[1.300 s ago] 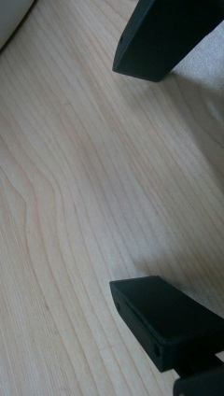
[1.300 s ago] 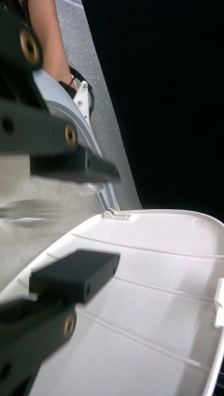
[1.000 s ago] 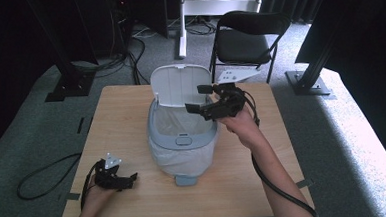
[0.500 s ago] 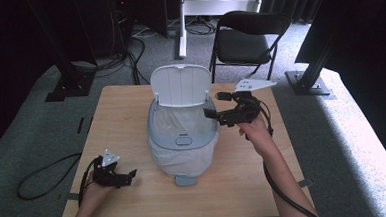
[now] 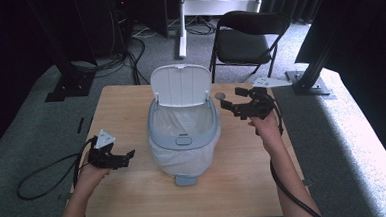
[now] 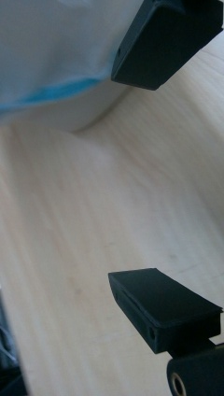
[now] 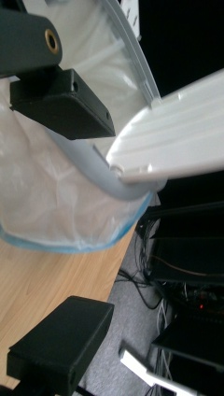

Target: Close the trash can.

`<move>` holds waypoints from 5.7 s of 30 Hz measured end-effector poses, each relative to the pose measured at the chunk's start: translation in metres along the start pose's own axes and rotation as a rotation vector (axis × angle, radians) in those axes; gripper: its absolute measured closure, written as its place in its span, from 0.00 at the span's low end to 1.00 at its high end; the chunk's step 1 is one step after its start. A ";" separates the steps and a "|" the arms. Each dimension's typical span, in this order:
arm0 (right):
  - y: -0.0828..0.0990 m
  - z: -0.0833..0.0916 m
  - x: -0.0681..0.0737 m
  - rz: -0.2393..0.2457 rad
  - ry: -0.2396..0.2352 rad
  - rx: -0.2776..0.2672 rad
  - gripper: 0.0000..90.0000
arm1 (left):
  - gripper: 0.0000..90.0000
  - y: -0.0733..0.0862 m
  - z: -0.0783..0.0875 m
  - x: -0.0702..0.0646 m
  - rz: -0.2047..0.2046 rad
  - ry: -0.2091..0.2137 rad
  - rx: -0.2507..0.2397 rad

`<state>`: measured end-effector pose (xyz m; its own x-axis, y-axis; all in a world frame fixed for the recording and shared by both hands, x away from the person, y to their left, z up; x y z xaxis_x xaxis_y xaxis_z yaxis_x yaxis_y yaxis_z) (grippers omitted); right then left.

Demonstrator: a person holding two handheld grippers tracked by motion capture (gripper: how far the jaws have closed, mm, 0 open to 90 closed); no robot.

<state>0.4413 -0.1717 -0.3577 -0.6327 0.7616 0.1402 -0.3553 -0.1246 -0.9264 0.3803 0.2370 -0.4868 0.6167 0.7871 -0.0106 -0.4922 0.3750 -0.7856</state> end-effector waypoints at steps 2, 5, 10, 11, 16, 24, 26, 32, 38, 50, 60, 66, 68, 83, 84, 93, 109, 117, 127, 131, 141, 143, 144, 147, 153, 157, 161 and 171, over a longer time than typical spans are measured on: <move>0.000 -0.001 -0.005 -0.018 0.009 -0.002 0.14 | 0.06 -0.013 0.002 0.000 -0.017 0.000 -0.013; -0.002 -0.004 -0.013 -0.039 0.026 -0.006 0.14 | 0.06 -0.030 0.003 0.002 -0.026 -0.001 -0.031; -0.004 -0.009 -0.023 -0.067 0.040 -0.008 0.15 | 0.06 -0.055 0.008 0.009 -0.027 0.001 -0.064; -0.005 -0.010 -0.025 -0.072 0.046 -0.004 0.14 | 0.06 -0.059 0.009 0.010 -0.024 0.006 -0.071; -0.007 -0.017 -0.029 -0.093 0.041 -0.002 0.14 | 0.06 -0.082 0.009 0.018 -0.003 0.016 -0.116; -0.017 -0.031 -0.033 -0.091 0.052 0.023 0.15 | 0.06 -0.117 0.003 0.025 -0.018 -0.004 -0.128; -0.021 -0.036 -0.034 -0.092 0.053 0.029 0.15 | 0.06 -0.129 0.002 0.026 -0.019 0.002 -0.136; -0.035 -0.051 -0.033 -0.100 0.043 0.036 0.15 | 0.06 -0.160 -0.008 0.026 -0.019 0.024 -0.149; -0.045 -0.060 -0.026 -0.094 0.021 0.042 0.15 | 0.06 -0.184 -0.022 0.024 -0.024 0.047 -0.146; -0.054 -0.061 -0.013 -0.073 -0.026 0.052 0.16 | 0.06 -0.209 -0.012 0.014 -0.025 0.091 -0.190; -0.047 -0.048 0.003 -0.091 -0.127 0.070 0.16 | 0.06 -0.196 -0.003 -0.002 -0.057 0.129 -0.181; -0.034 -0.039 0.021 -0.017 -0.106 0.079 0.15 | 0.06 -0.185 0.007 -0.017 -0.061 0.151 -0.192; -0.025 -0.033 0.028 0.001 -0.089 0.072 0.15 | 0.06 -0.181 0.011 -0.022 -0.060 0.159 -0.207; 0.001 -0.016 0.045 0.026 -0.075 0.075 0.13 | 0.06 -0.154 0.026 -0.050 -0.088 0.162 -0.214; 0.002 -0.016 0.045 0.029 -0.073 0.075 0.13 | 0.06 -0.153 0.027 -0.051 -0.079 0.165 -0.214; 0.008 -0.010 0.051 0.043 -0.080 0.081 0.12 | 0.02 -0.144 0.034 -0.059 -0.087 0.178 -0.197; 0.019 0.001 0.062 0.001 -0.114 0.062 0.12 | 0.02 -0.136 0.043 -0.077 -0.117 0.196 -0.174; 0.021 -0.001 0.063 0.031 -0.092 0.067 0.11 | 0.02 -0.135 0.042 -0.078 -0.141 0.174 -0.167; 0.015 -0.003 0.065 0.056 -0.046 0.022 0.11 | 0.02 -0.133 0.043 -0.079 -0.146 0.201 -0.200; 0.009 -0.004 0.062 0.039 -0.035 -0.007 0.11 | 0.02 -0.133 0.046 -0.078 -0.157 0.193 -0.198; 0.004 0.002 0.062 0.068 -0.005 -0.029 0.11 | 0.02 -0.138 0.050 -0.079 -0.157 0.232 -0.209; 0.005 0.003 0.062 0.069 -0.004 -0.024 0.11 | 0.02 -0.138 0.052 -0.077 -0.160 0.230 -0.210; 0.006 0.003 0.061 0.069 0.001 -0.023 0.11 | 0.02 -0.138 0.053 -0.077 -0.161 0.230 -0.210; 0.007 0.002 0.061 0.064 0.016 -0.025 0.11 | 0.02 -0.138 0.058 -0.077 -0.168 0.223 -0.218; 0.008 0.001 0.061 0.061 0.021 -0.025 0.11 | 0.02 -0.135 0.059 -0.074 -0.161 0.219 -0.213; 0.008 0.001 0.062 0.060 0.016 -0.024 0.11 | 0.02 -0.134 0.059 -0.073 -0.161 0.222 -0.210; 0.010 0.003 0.062 0.058 0.012 -0.026 0.11 | 0.02 -0.131 0.060 -0.072 -0.162 0.221 -0.207; 0.014 0.008 0.055 0.053 0.030 -0.014 0.11 | 0.02 -0.126 0.067 -0.065 -0.148 0.210 -0.217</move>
<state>0.3963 -0.1367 -0.3606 -0.6290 0.7732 0.0808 -0.3124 -0.1562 -0.9370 0.3612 0.1712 -0.3462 0.7959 0.6054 0.0041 -0.2591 0.3467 -0.9015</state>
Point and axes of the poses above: each handheld gripper's, and its own axes: z roughly backward along the jaws, y roughly out of its underside, x roughly to its left, the point moved 6 cm from there along -z, roughly forward along the jaws, and after that the axes turned 7 degrees about y, right-handed, at the moved point
